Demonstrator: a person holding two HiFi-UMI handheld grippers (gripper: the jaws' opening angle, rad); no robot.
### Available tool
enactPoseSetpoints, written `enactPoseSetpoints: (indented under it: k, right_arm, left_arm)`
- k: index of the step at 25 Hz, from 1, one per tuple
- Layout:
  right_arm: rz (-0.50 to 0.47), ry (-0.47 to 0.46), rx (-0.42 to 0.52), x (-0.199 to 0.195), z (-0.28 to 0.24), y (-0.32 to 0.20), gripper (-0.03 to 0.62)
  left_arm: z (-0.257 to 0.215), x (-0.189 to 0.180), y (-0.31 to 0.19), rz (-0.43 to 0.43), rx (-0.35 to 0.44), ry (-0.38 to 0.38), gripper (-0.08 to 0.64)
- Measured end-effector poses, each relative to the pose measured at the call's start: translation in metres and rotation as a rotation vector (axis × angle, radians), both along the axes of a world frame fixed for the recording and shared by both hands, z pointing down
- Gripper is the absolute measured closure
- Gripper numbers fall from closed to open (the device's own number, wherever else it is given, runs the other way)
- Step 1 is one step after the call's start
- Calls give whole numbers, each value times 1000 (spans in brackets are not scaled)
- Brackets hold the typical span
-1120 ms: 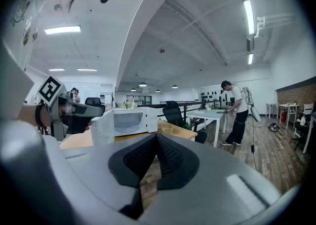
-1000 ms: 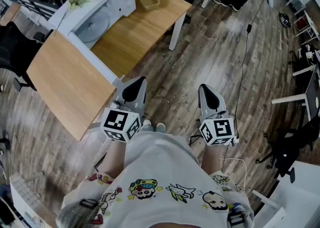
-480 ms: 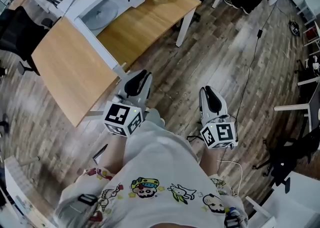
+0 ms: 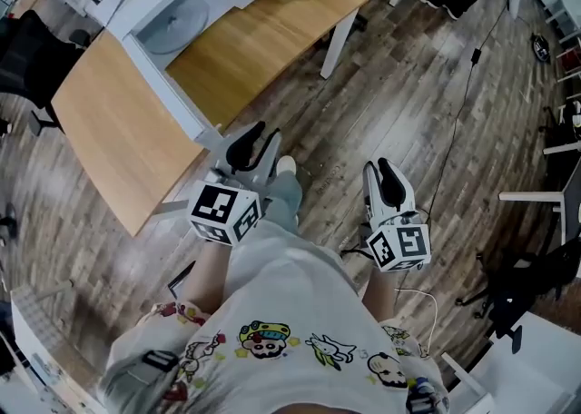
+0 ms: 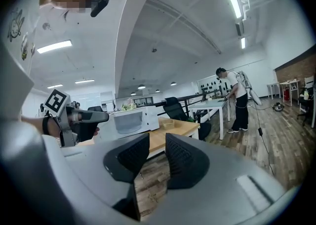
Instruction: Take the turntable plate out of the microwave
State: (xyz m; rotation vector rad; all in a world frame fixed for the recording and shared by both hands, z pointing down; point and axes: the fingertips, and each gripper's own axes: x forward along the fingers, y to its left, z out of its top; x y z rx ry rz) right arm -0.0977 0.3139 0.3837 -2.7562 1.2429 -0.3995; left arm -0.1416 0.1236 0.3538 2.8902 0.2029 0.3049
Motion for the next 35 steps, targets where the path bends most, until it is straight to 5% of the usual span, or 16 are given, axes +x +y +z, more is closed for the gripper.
enactPoseSetpoints:
  k: [18,35]
  right_arm:
    - [-70,23,20,166,-21,-81,460]
    - [-311,-25,-4,203,-5,-206,457]
  left_arm:
    - [-14,160,-71,-37,9,6,425]
    - [-8,169,-139,-214,-57,16,424]
